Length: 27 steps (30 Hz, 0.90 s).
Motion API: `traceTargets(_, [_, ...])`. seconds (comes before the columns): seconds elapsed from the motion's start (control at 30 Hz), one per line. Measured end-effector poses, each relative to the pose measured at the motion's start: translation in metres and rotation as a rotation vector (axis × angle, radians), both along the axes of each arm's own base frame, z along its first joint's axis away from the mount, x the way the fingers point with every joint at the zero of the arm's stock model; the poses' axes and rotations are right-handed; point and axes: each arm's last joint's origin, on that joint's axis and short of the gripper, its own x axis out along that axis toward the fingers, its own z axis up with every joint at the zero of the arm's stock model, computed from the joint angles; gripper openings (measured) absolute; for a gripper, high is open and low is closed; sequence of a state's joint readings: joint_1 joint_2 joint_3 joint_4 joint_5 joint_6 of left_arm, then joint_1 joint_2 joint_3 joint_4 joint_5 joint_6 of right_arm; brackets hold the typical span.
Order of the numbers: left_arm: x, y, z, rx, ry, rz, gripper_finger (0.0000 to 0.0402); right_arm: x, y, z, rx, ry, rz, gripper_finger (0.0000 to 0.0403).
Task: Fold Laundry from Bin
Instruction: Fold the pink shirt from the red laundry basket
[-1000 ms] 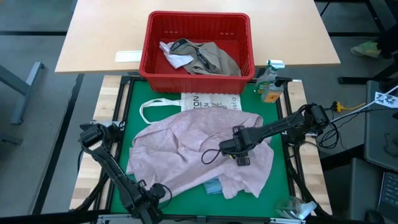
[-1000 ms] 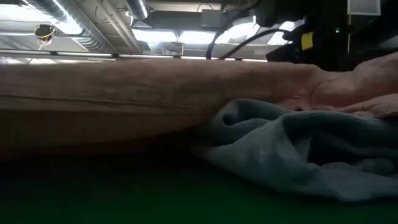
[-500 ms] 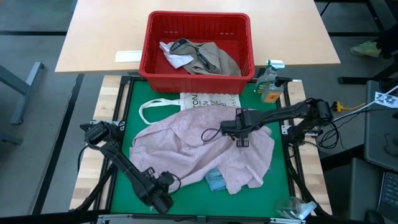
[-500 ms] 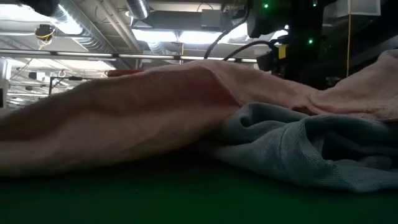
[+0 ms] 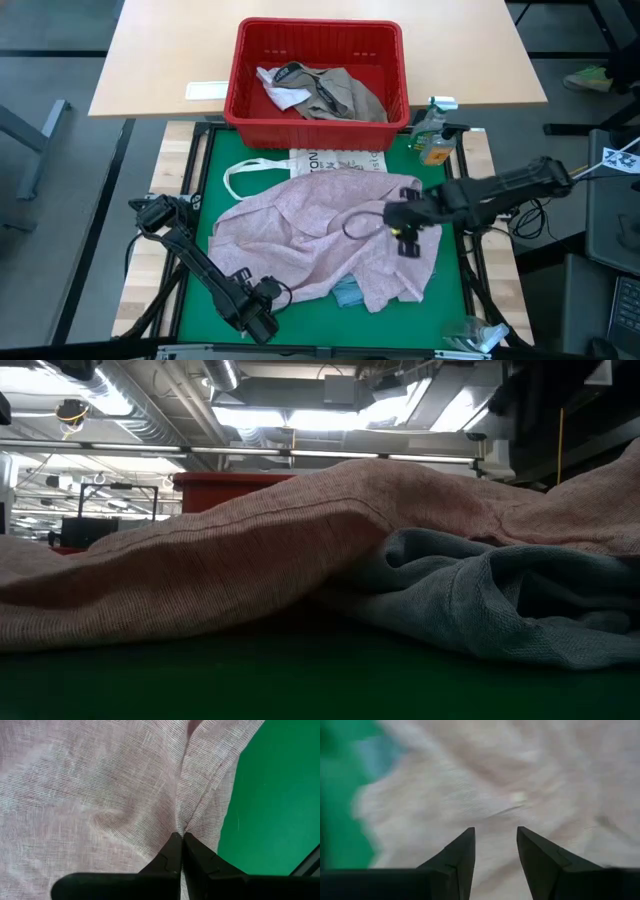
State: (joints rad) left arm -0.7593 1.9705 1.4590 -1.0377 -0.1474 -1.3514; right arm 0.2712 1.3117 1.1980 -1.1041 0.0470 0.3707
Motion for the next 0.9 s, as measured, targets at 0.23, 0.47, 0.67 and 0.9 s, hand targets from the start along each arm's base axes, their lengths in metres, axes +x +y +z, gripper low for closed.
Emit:
traceTargets(0.23, [0.000, 0.000, 0.000, 0.003, -0.004, 0.002, 0.0000, -0.024, 0.055, 0.003, 0.039, -0.006, 0.188, 0.0145])
traceTargets(0.47, [0.001, 0.001, 0.000, 0.025, -0.029, 0.005, 0.0000, -0.046, 0.104, 0.006, 0.094, -0.100, 0.409, 0.0145])
traceTargets(0.67, [0.002, 0.001, 0.000, 0.032, -0.043, 0.008, 0.0000, -0.064, 0.132, 0.006, 0.121, -0.144, 0.504, 0.0145])
traceTargets(0.9, [0.002, 0.001, 0.000, 0.032, -0.043, 0.008, 0.0000, -0.067, 0.148, -0.011, 0.121, -0.050, 0.429, 0.0145])
